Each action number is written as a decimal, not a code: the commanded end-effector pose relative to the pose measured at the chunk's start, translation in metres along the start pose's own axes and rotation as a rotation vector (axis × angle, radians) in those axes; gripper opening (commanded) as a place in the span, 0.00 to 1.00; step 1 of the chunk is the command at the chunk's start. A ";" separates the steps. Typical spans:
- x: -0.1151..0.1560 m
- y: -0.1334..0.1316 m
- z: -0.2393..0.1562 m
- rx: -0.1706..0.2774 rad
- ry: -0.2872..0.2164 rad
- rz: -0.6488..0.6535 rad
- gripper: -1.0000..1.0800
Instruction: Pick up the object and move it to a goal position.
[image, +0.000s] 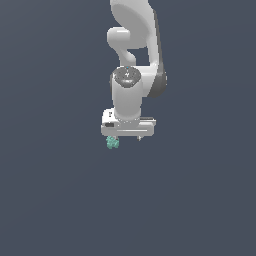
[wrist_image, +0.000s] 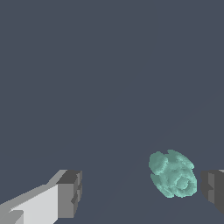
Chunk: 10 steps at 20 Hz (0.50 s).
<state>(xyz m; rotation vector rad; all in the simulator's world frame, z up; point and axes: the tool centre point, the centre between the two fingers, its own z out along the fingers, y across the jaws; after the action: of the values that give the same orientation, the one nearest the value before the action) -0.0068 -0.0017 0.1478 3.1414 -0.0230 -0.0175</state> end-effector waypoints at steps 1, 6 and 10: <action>0.000 0.000 0.000 0.000 0.000 0.000 0.96; 0.005 0.015 -0.010 -0.006 0.017 0.019 0.96; 0.010 0.033 -0.022 -0.012 0.035 0.041 0.96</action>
<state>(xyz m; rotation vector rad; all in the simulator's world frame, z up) 0.0013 -0.0291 0.1662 3.1301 -0.0765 0.0290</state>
